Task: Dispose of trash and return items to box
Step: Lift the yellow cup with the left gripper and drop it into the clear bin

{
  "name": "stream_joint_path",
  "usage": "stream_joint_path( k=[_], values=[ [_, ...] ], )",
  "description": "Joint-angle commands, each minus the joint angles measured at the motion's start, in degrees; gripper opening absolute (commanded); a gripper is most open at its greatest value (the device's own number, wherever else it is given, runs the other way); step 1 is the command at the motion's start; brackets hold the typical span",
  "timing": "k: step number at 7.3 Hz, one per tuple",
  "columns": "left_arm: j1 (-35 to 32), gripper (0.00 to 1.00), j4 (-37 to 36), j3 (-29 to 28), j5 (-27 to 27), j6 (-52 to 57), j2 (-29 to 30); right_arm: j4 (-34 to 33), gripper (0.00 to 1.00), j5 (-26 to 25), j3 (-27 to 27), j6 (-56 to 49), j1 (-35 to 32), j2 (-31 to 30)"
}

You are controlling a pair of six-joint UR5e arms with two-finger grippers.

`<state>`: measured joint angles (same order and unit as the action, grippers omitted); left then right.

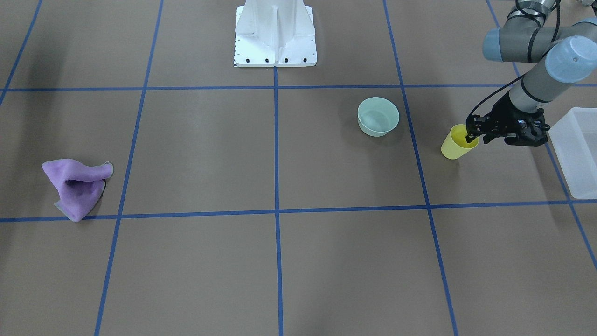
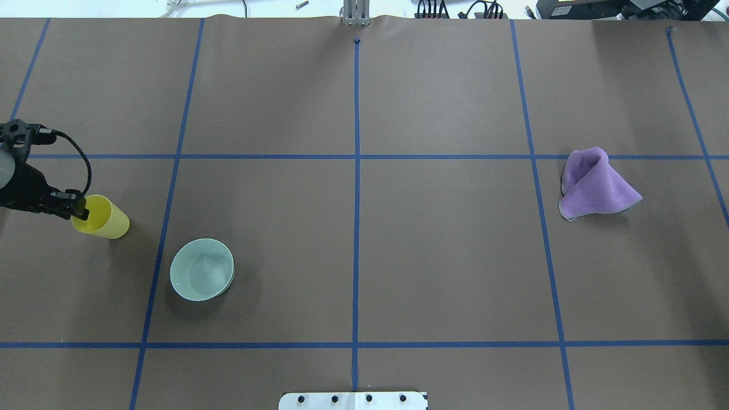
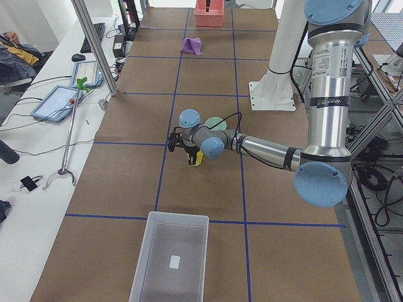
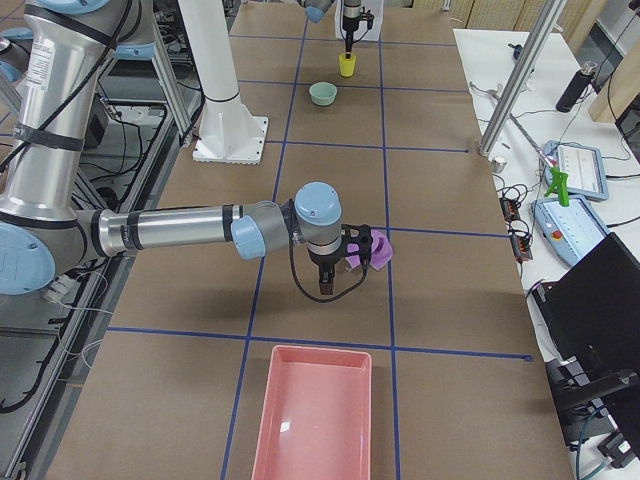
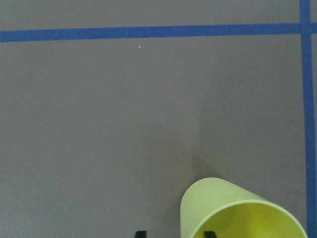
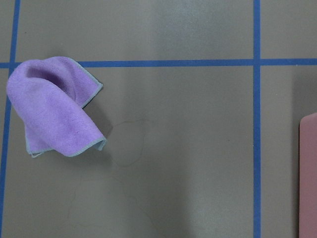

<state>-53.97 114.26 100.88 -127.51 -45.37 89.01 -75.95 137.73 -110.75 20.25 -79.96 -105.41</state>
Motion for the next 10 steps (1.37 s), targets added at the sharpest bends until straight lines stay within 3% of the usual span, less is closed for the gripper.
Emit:
stream_joint_path(
  k=[1, 3, 6, 7, 8, 9, 10],
  values=[
    [-0.9, 0.0, -0.5, 2.5, -6.1, -0.2, 0.2, 0.0, 1.0, 0.0, 0.4, 0.0, 0.1, 0.0],
    [-10.6, 0.0, -0.6, 2.4, -13.0, 2.0, -0.5, 0.0, 1.0, 0.1, 0.4, 0.0, 0.2, 0.0],
    [-27.0, 0.0, -1.6, -5.0, -15.0, 25.1, -2.8, 0.0, 1.0, 0.2, 0.4, 0.1, 0.8, 0.3],
    [-32.5, 0.0, -6.5, -5.8, -14.9, 34.4, -2.7, 0.1, 1.0, 0.2, 0.4, 0.1, 1.6, 0.5],
    [-38.5, 0.0, -16.1, -6.0, -13.5, 45.4, -0.2, 0.1, 1.0, 0.0, 0.4, 0.1, 2.1, 0.6],
    [-43.3, 0.0, -23.3, -7.1, -7.3, 55.9, 4.0, 0.1, 1.0, 0.0, 0.4, 0.1, 2.3, 0.6],
    [-44.7, 0.0, -25.5, -11.7, -5.8, 61.1, 5.7, 0.1, 1.0, -0.2, 0.4, 0.1, 4.0, 0.7]
  ],
)
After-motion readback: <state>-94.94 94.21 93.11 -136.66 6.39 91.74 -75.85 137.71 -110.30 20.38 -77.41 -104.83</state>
